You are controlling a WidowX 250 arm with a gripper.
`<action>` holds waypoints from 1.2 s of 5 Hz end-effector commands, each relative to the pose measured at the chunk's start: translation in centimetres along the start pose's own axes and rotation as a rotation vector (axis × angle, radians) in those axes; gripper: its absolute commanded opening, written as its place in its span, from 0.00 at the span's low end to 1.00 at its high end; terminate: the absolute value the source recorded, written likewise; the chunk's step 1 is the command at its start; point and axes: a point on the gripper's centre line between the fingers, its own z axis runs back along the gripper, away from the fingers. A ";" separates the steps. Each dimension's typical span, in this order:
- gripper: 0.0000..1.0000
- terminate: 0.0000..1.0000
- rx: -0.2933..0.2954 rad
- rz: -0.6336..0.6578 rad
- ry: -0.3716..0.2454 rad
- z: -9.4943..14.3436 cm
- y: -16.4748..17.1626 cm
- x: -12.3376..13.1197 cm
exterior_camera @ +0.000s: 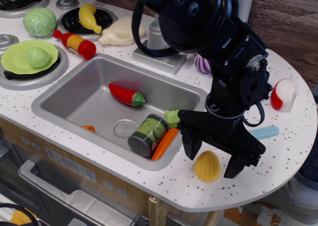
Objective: Put corn into bowl
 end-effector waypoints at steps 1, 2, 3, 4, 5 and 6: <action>1.00 0.00 -0.029 0.031 -0.084 0.3 0.8 0.9; 1.00 0.00 -0.060 0.044 -0.101 -0.8 1.2 1.2; 0.00 0.00 -0.045 0.083 -0.101 -1.2 0.8 1.1; 0.00 0.00 -0.039 0.096 -0.088 -0.7 0.3 0.7; 0.00 0.00 -0.018 0.127 -0.087 -0.1 -0.4 0.0; 0.00 0.00 0.029 0.109 -0.068 3.5 0.0 1.9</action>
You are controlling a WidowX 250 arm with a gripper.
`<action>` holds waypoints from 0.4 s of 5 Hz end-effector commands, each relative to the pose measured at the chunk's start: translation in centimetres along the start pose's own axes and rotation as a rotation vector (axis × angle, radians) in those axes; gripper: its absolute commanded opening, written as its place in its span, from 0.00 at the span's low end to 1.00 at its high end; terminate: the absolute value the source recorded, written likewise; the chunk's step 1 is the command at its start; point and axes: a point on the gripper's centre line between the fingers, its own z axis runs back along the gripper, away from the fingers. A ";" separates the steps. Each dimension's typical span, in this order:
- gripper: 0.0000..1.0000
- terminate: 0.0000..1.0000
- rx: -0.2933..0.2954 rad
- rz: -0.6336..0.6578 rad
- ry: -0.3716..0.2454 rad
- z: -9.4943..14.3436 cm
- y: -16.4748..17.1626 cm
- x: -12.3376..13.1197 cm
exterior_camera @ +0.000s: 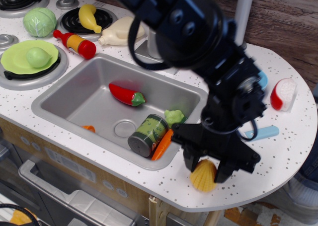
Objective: Put corn into bowl
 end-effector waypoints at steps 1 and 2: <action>0.00 0.00 -0.019 -0.021 -0.095 4.9 -0.8 5.4; 0.00 0.00 -0.036 -0.045 -0.157 5.1 -1.0 9.4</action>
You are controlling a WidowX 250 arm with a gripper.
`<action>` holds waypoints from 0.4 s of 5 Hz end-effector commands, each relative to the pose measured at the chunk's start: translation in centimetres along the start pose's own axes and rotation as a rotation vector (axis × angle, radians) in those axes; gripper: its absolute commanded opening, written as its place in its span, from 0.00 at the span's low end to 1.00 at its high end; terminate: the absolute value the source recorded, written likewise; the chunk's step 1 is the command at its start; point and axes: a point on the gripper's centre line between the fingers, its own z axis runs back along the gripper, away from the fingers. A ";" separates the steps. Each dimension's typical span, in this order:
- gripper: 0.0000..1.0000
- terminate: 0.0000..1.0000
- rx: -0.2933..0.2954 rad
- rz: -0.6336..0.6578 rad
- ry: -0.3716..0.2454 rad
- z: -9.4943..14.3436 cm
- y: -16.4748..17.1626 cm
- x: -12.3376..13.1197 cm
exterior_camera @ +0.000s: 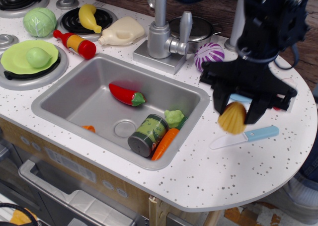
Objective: Put corn into bowl
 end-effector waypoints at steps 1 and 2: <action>0.00 0.00 -0.042 -0.073 -0.095 0.2 0.1 6.0; 0.00 0.00 -0.010 -0.170 -0.070 0.0 0.4 8.5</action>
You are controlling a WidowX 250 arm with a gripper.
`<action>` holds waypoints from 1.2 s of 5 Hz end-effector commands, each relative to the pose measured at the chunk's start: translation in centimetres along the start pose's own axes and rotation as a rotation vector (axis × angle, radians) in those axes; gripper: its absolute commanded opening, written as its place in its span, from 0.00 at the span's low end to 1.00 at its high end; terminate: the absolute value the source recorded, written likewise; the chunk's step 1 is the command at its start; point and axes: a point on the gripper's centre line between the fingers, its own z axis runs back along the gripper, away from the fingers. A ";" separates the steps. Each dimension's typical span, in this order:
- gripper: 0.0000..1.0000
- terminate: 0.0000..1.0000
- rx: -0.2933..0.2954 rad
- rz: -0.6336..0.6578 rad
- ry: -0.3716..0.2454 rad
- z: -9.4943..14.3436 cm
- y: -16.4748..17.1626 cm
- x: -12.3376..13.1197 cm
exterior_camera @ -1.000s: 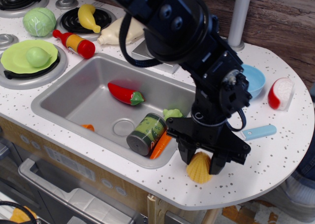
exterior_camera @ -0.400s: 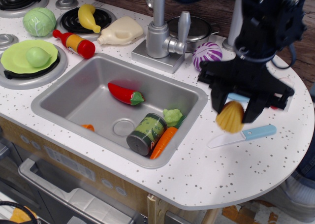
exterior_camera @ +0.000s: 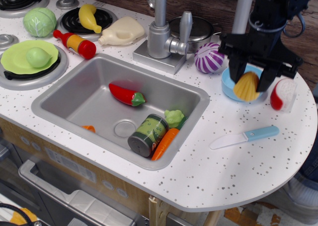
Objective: Put corn into bowl
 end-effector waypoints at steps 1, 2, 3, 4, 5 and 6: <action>0.00 0.00 0.020 -0.109 -0.051 1.5 1.0 4.2; 0.00 0.00 -0.008 -0.148 -0.064 0.6 1.1 5.6; 1.00 0.00 -0.011 -0.186 -0.099 0.0 1.4 5.7; 1.00 0.00 -0.053 -0.224 -0.119 -0.8 1.8 5.4; 1.00 0.00 -0.053 -0.224 -0.119 -0.8 1.8 5.4; 1.00 1.00 -0.053 -0.224 -0.119 -0.8 1.8 5.4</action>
